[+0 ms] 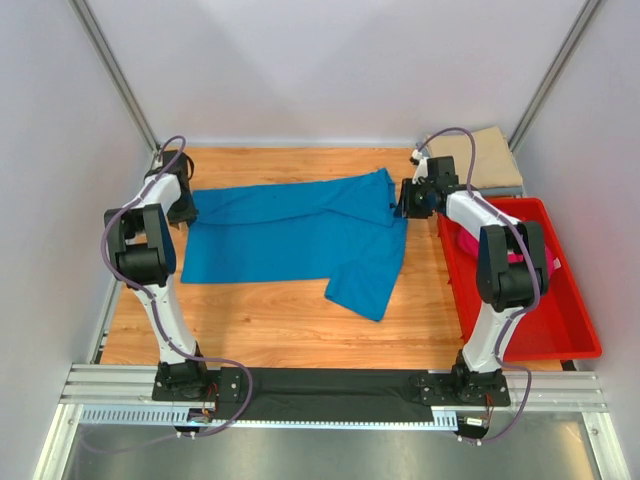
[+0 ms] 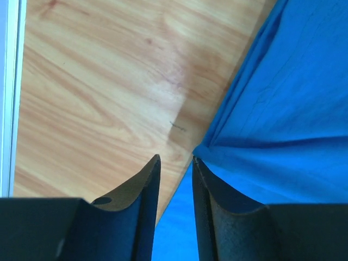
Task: Fold and stack the t-shirts
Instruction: Fold the tshirt
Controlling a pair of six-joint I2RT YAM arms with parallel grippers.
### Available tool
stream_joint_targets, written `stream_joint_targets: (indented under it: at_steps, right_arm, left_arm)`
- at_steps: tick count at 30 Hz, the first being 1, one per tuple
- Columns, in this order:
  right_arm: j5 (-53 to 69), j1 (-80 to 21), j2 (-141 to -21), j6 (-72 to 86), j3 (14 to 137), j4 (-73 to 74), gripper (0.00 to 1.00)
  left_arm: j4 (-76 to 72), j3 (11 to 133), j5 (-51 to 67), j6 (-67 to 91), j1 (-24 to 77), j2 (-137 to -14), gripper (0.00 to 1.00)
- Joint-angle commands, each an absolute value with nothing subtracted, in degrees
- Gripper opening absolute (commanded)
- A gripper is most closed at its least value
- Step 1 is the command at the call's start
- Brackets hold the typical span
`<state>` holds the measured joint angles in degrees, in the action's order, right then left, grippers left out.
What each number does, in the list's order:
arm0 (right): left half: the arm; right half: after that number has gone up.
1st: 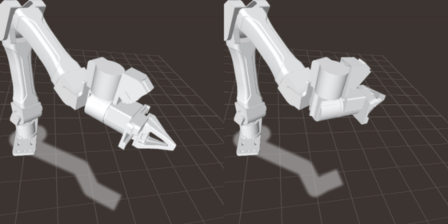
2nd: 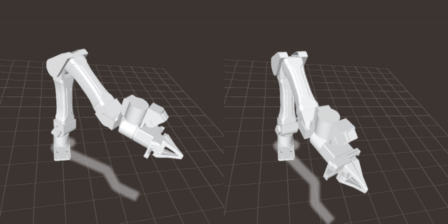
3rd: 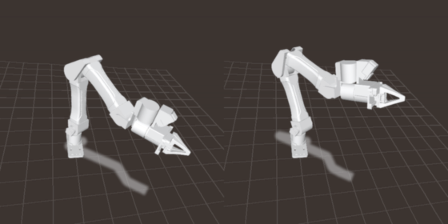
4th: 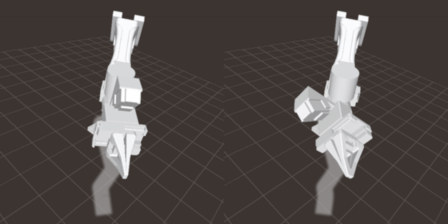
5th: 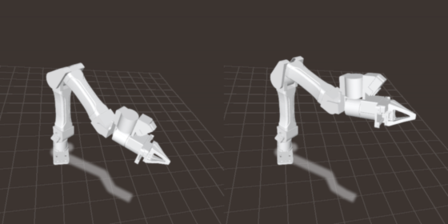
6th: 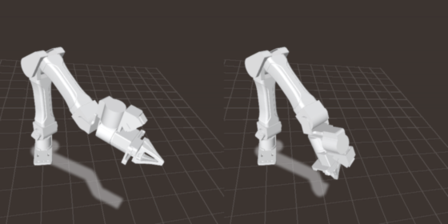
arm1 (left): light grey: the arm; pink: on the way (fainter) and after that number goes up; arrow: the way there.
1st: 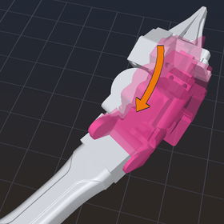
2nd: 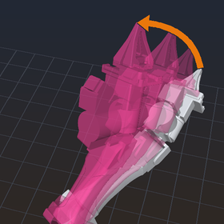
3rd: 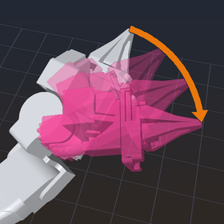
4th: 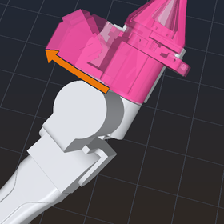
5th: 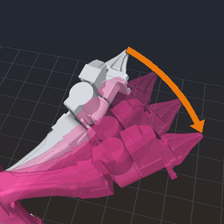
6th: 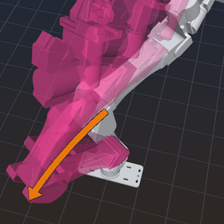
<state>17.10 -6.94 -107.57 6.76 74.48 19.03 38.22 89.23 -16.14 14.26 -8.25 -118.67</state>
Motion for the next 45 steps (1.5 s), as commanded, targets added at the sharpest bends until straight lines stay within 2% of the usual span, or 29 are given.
stream_joint_targets:
  at_steps: [1, 5, 10, 14, 21, 45]
  right_arm:
    - [22.6, -6.9, -104.9, 6.9, 79.1, 21.4, 0.33]
    - [23.8, -8.2, -109.8, 7.0, 86.2, 22.2, 0.35]
    - [27.1, -8.3, -118.8, 3.4, 97.2, 27.3, 0.44]
    - [28.6, -8.2, -126.2, 1.4, 109.1, 34.7, 0.46]
    - [33.7, -8.1, -134.6, -1.4, 118.5, 40.6, 0.44]
    - [35.9, -8.2, -138.5, -8.3, 117.1, 48.0, 0.43]
  left_arm:
    - [40.8, 91.2, -16.5, 16.9, -7.5, -113.2, 0.38]
    - [38.0, 92.5, -8.2, 17.4, -6.2, -113.7, 0.42]
    - [39.0, 96.7, 1.0, 18.4, -6.2, -119.8, 0.42]
    - [43.7, 100.7, -1.3, 19.9, -6.2, -125.0, 0.42]
    - [47.1, 101.8, -6.8, 22.8, -6.3, -128.8, 0.42]
    - [47.2, 102.5, -6.1, 23.4, -6.3, -128.8, 0.42]
